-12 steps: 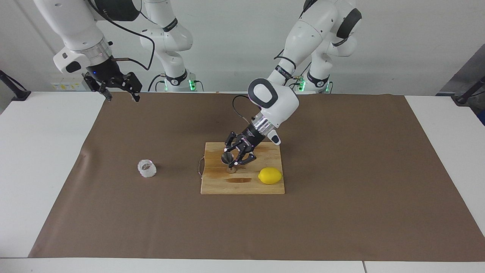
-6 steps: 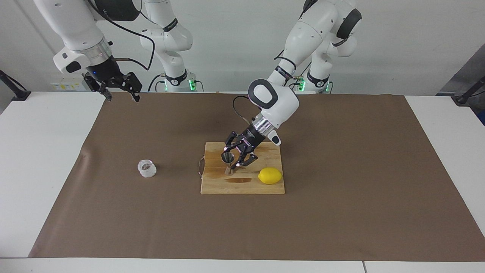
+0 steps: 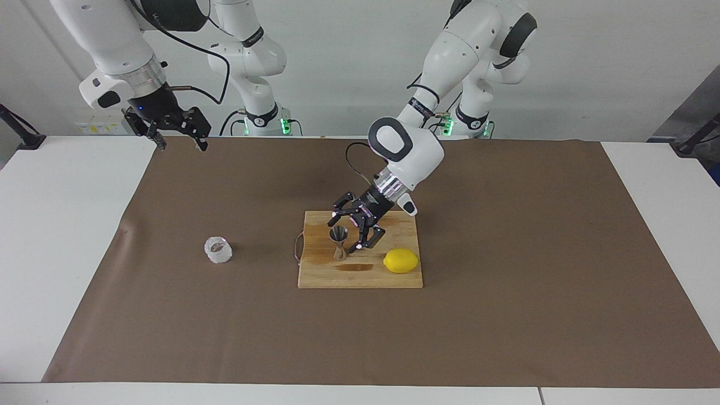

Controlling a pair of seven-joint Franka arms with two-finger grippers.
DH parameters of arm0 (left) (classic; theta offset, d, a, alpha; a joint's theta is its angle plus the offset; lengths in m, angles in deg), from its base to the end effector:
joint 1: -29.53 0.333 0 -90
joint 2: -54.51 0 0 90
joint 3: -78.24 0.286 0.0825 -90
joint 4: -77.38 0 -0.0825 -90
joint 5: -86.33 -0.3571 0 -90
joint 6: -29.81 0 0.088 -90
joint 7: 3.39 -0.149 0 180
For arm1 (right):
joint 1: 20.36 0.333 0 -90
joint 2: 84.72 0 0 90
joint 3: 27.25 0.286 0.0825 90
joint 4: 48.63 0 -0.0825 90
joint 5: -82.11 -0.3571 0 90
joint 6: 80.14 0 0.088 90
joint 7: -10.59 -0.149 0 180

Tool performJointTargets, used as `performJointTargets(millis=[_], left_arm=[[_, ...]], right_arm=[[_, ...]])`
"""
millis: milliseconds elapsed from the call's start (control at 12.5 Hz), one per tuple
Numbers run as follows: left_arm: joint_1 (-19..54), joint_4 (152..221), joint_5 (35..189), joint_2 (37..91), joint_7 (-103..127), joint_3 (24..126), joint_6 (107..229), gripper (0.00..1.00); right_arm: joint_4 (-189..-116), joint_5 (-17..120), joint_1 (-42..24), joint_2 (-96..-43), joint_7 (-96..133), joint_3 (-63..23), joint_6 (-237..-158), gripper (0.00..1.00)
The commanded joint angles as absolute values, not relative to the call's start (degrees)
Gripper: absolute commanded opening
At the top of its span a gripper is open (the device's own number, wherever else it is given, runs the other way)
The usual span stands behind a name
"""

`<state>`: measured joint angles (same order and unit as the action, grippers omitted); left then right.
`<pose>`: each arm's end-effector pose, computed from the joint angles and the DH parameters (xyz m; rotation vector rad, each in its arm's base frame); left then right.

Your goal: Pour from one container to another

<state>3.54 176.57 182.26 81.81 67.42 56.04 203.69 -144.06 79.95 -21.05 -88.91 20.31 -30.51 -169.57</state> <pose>0.5108 -0.4289 0.3118 1.0499 1.9311 -0.6289 0.5026 -0.0299 0.5474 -3.0921 -0.1558 0.0410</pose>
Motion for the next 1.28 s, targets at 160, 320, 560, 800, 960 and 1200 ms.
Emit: performJointTargets(millis=[160, 320, 560, 800, 960, 1200], left_arm=[[4.6, 177.2, 181.9, 76.0, 67.7, 56.4, 204.5, 1.00], [6.5, 177.1, 180.5, 75.4, 67.7, 56.4, 202.2, 1.00], [11.6, 177.2, 177.4, 74.3, 67.8, 56.7, 192.5, 1.00], [17.1, 178.0, 168.7, 73.1, 68.1, 56.9, 181.6, 1.00], [20.3, 178.0, 158.4, 72.4, 68.1, 57.0, 175.6, 1.00], [24.9, 178.5, 137.6, 70.2, 67.9, 57.0, 169.8, 1.00]], right_arm=[[-150.1, 80.2, -25.5, -91.7, 58.2, -30.2, -175.0, 1.00], [-152.6, 80.2, -26.3, -91.9, 70.6, -30.2, -178.1, 1.00], [-156.6, 77.7, -29.0, -90.2, 89.8, -30.2, -183.8, 1.00], [-157.7, 69.3, -30.9, -83.8, 106.6, -30.2, -190.1, 1.00], [-157.7, 62.3, -32.8, -78.2, 114.5, -30.2, -192.3, 1.00], [-157.6, 56.1, -33.2, -72.7, 122.9, -30.2, -196.3, 1.00]])
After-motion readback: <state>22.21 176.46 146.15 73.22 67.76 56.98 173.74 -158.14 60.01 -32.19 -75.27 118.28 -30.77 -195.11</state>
